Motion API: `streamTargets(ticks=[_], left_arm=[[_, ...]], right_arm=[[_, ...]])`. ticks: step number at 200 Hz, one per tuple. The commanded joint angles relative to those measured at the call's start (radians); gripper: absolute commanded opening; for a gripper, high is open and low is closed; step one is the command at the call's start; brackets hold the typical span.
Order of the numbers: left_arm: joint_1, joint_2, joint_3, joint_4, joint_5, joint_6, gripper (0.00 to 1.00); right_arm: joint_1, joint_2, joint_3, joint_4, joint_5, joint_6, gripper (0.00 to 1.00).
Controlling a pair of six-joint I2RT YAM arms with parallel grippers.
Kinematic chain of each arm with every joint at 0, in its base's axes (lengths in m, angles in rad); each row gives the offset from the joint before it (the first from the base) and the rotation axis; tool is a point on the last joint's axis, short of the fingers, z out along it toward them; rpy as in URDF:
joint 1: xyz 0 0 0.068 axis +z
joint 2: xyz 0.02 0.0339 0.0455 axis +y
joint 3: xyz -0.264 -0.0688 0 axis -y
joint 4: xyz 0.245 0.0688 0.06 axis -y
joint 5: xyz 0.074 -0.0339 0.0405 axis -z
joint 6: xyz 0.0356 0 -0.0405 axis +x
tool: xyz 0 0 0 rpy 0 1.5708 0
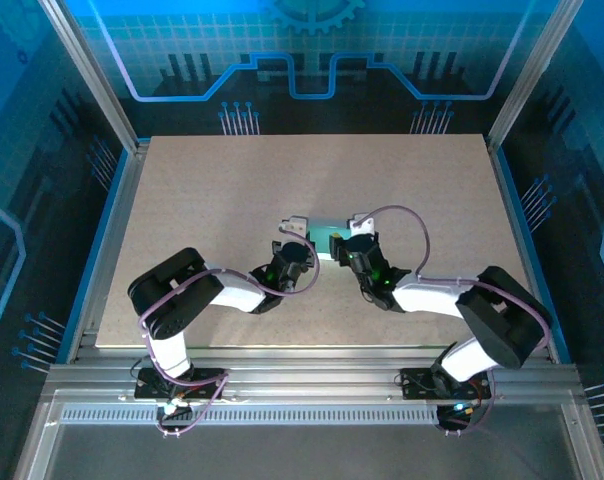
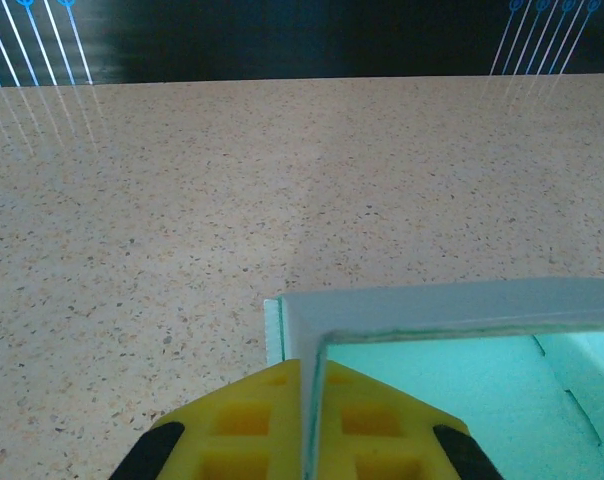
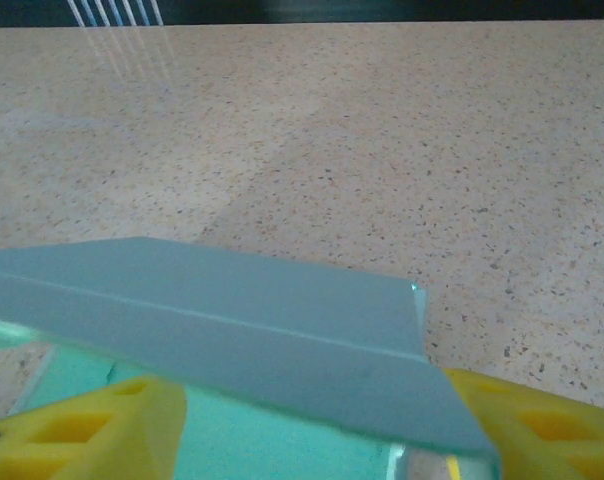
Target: Fold the paper box
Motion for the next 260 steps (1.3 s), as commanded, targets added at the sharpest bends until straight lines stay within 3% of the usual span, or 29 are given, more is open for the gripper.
streamTargets(ticks=[1, 33, 76, 117, 165, 218, 260], left_arm=[[-0.009, 0.005, 0.021, 0.001, -0.019, 0.015, 0.0], [-0.009, 0.007, 0.033, -0.024, -0.016, 0.017, 0.0], [-0.009, 0.014, 0.025, 0.005, -0.018, 0.023, 0.0], [-0.008, 0.03, 0.018, 0.029, -0.016, 0.031, 0.0], [-0.008, 0.04, 0.007, 0.041, -0.019, 0.043, 0.0], [-0.01, 0.05, 0.0, 0.064, -0.016, 0.042, 0.0], [-0.013, 0.055, 0.006, 0.061, -0.016, 0.046, 0.0]], right_arm=[[0.012, -0.066, -0.047, -0.038, -0.056, -0.002, 0.79], [0.014, -0.189, -0.103, -0.121, -0.101, -0.024, 0.88], [0.001, -0.469, -0.164, -0.293, -0.094, -0.079, 0.9], [-0.081, -0.635, -0.075, -0.489, -0.178, -0.107, 0.88], [-0.28, -0.416, 0.247, -0.746, -0.373, 0.039, 0.86], [-0.32, -0.006, 0.606, -0.933, -0.481, -0.034, 0.88], [-0.309, 0.18, 0.721, -0.988, -0.497, -0.09, 0.9]])
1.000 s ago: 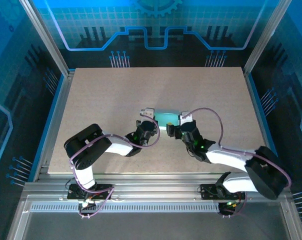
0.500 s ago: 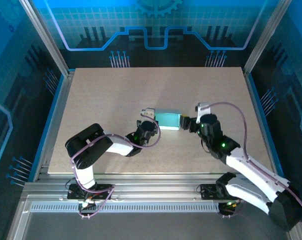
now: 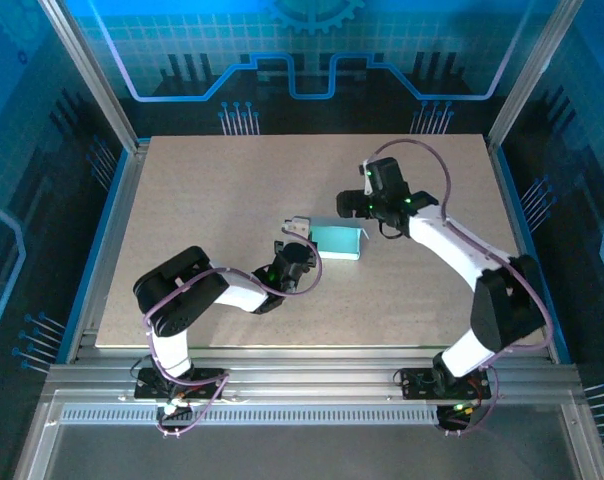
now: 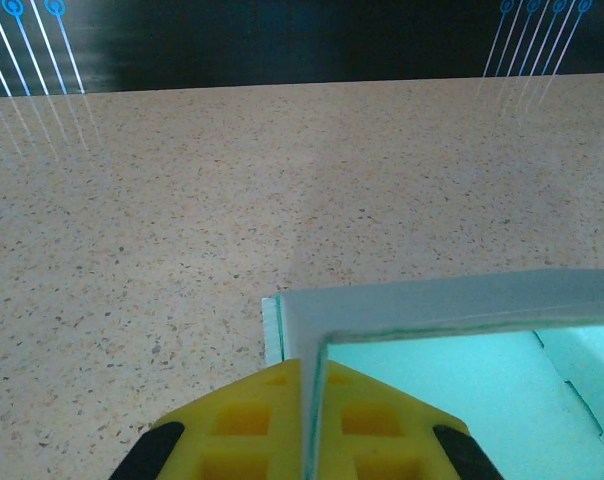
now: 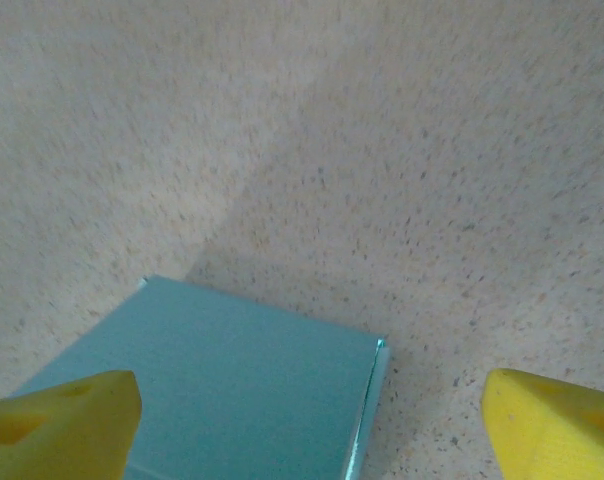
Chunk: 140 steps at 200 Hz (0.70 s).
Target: Fold the paper box
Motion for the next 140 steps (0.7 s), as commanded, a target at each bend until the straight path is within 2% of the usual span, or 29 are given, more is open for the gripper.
streamTargets(ticks=[1, 28, 44, 91, 113, 140], left_arm=[[-0.011, 0.021, -0.004, 0.018, -0.015, 0.019, 0.0], [-0.01, 0.024, -0.004, 0.02, -0.02, 0.017, 0.0], [-0.012, 0.028, -0.004, 0.027, -0.018, 0.012, 0.09], [-0.021, 0.019, -0.01, 0.029, -0.017, 0.02, 0.19], [-0.029, -0.002, -0.027, 0.031, -0.017, 0.037, 0.35], [-0.034, -0.041, -0.059, 0.016, 0.014, 0.037, 0.69]], right_arm=[[0.001, 0.066, 0.06, -0.105, -0.039, -0.047, 0.9], [0.0, 0.119, 0.077, -0.117, -0.076, -0.061, 0.9], [0.0, 0.136, 0.075, -0.111, -0.09, -0.056, 0.9], [-0.001, 0.159, 0.078, -0.099, -0.076, -0.047, 0.9], [-0.002, 0.167, 0.083, -0.099, -0.072, -0.042, 0.9], [-0.003, 0.172, 0.09, -0.101, -0.074, -0.031, 0.9]])
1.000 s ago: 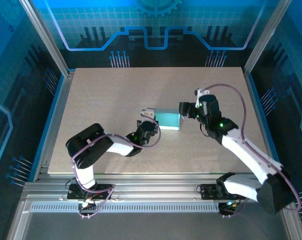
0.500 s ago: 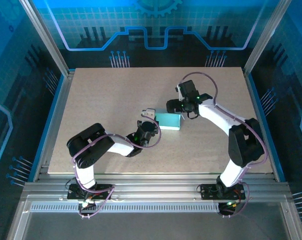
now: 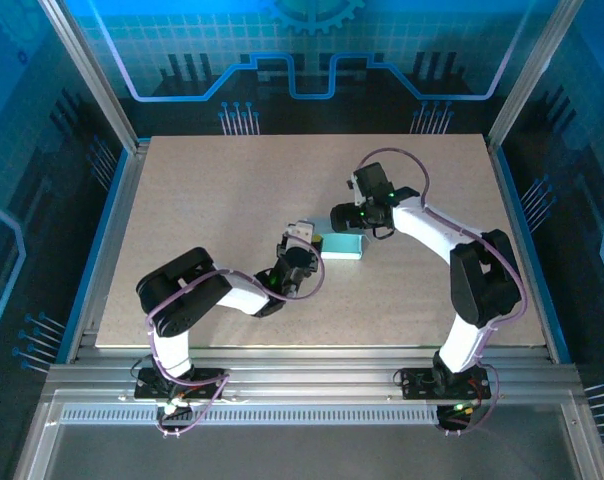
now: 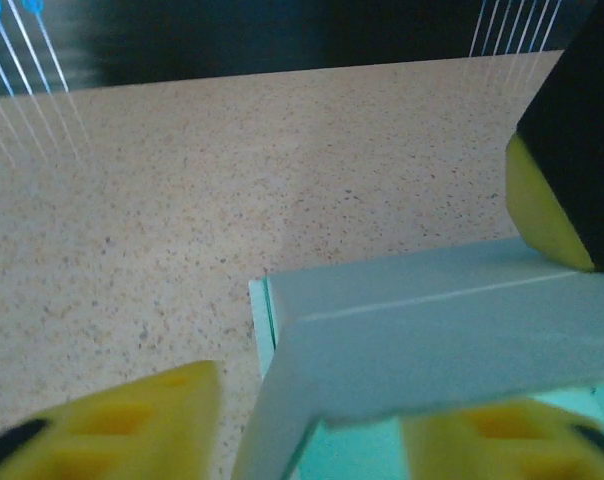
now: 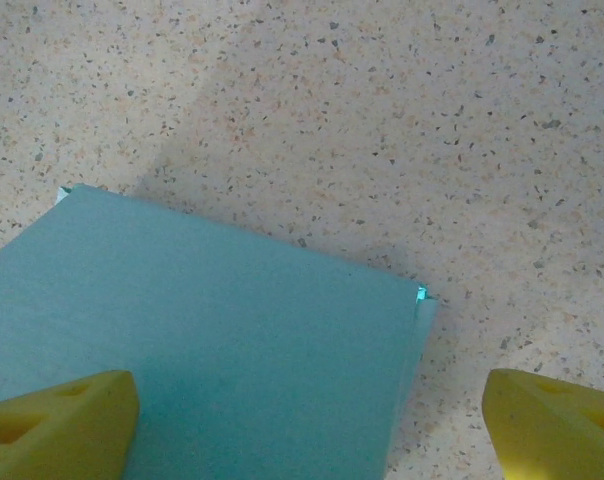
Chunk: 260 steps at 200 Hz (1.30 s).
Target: Fold the paper box
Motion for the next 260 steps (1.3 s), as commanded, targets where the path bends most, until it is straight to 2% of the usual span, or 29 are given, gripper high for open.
streamTargets(ticks=[1, 25, 74, 106, 120, 159, 175, 184, 193, 203, 225, 250, 260], left_arm=[[-0.01, -0.049, -0.04, 0.01, 0.014, 0.007, 0.7], [-0.013, -0.066, -0.092, 0.051, 0.069, 0.019, 0.98], [-0.019, -0.162, -0.21, 0.053, 0.186, 0.017, 0.99], [-0.044, -0.264, -0.338, 0.136, 0.139, 0.012, 0.99], [-0.048, -0.33, -0.374, 0.121, 0.126, 0.0, 0.99], [-0.054, -0.613, -0.372, -0.143, 0.146, -0.03, 0.99], [-0.053, -0.744, -0.35, -0.279, 0.193, -0.029, 0.99], [-0.051, -0.805, -0.349, -0.301, 0.218, -0.025, 0.99], [-0.044, -0.85, -0.342, -0.318, 0.213, -0.038, 0.99], [-0.019, -0.891, -0.304, -0.417, 0.228, -0.078, 0.99], [0.058, -0.896, -0.175, -0.63, 0.32, -0.137, 0.99], [0.119, -0.815, -0.075, -0.736, 0.309, -0.173, 0.99], [0.168, -0.769, -0.019, -0.812, 0.345, -0.22, 0.99]], right_arm=[[-0.002, 0.014, 0.035, -0.015, -0.006, 0.01, 0.9], [-0.001, 0.016, 0.036, -0.014, -0.009, 0.017, 0.9], [-0.002, 0.019, 0.033, -0.008, -0.009, 0.025, 0.9], [-0.002, 0.024, 0.024, 0.0, -0.009, 0.029, 0.9], [-0.001, 0.025, 0.013, 0.008, -0.006, 0.03, 0.9], [0.0, 0.023, -0.012, 0.023, -0.003, 0.036, 0.9], [0.004, 0.02, -0.022, 0.031, -0.007, 0.038, 0.89], [0.007, 0.019, -0.025, 0.029, -0.012, 0.041, 0.9], [0.012, 0.018, -0.032, 0.033, -0.016, 0.042, 0.9], [0.019, 0.015, -0.04, 0.04, -0.01, 0.042, 0.9], [0.028, 0.011, -0.05, 0.048, -0.009, 0.048, 0.89], [0.038, 0.008, -0.056, 0.058, -0.03, 0.063, 0.9], [0.042, 0.008, -0.055, 0.058, -0.029, 0.064, 0.9]])
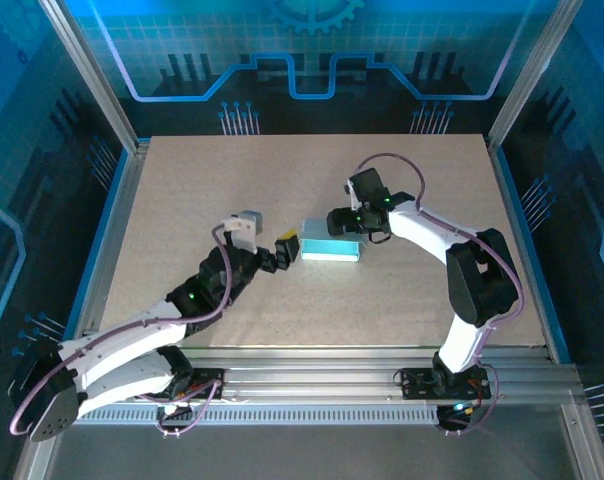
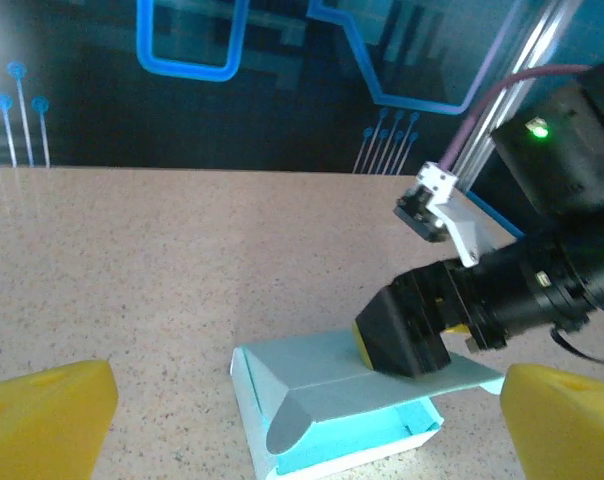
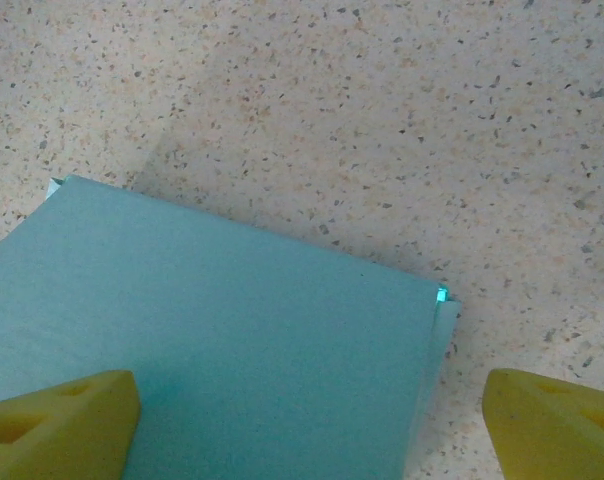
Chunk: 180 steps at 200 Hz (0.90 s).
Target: Fold the paper box
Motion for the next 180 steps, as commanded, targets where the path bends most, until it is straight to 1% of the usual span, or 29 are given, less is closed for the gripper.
streamTargets(ticks=[1, 7, 18, 30, 45, 83, 113, 121, 136, 142, 160, 167, 180], left_arm=[[0.079, 0.086, 0.107, -0.245, 0.073, -0.104, 0.99], [0.102, 0.117, 0.139, -0.284, 0.101, -0.127, 0.99], [0.147, 0.181, 0.195, -0.33, 0.163, -0.179, 0.91], [0.184, 0.256, 0.252, -0.373, 0.245, -0.213, 0.88], [0.201, 0.352, 0.321, -0.404, 0.317, -0.229, 0.87], [0.204, 0.56, 0.468, -0.444, 0.435, -0.248, 0.81], [0.203, 0.679, 0.548, -0.491, 0.477, -0.265, 0.78], [0.204, 0.699, 0.554, -0.494, 0.484, -0.267, 0.74], [0.203, 0.725, 0.558, -0.497, 0.484, -0.271, 0.72], [0.203, 0.733, 0.555, -0.497, 0.484, -0.269, 0.69], [0.203, 0.755, 0.547, -0.505, 0.474, -0.27, 0.66], [0.203, 0.761, 0.541, -0.505, 0.472, -0.27, 0.61], [0.202, 0.769, 0.53, -0.504, 0.467, -0.276, 0.6]], right_arm=[[0.018, -0.001, -0.012, 0.012, -0.022, 0.018, 0.9], [0.018, 0.0, -0.01, 0.009, -0.021, 0.019, 0.9], [0.02, 0.002, -0.009, 0.006, -0.025, 0.019, 0.9], [0.02, -0.001, -0.011, 0.004, -0.031, 0.021, 0.9], [0.021, -0.006, -0.014, 0.001, -0.038, 0.024, 0.9], [0.028, -0.025, -0.046, 0.013, -0.046, 0.036, 0.9], [0.029, -0.047, -0.077, 0.025, -0.056, 0.046, 0.9], [0.029, -0.053, -0.084, 0.026, -0.057, 0.046, 0.9], [0.029, -0.065, -0.097, 0.026, -0.05, 0.045, 0.9], [0.028, -0.071, -0.102, 0.028, -0.047, 0.045, 0.9], [0.024, -0.085, -0.121, 0.032, -0.045, 0.045, 0.9], [0.022, -0.091, -0.13, 0.037, -0.044, 0.048, 0.9], [0.017, -0.1, -0.148, 0.045, -0.043, 0.058, 0.89]])
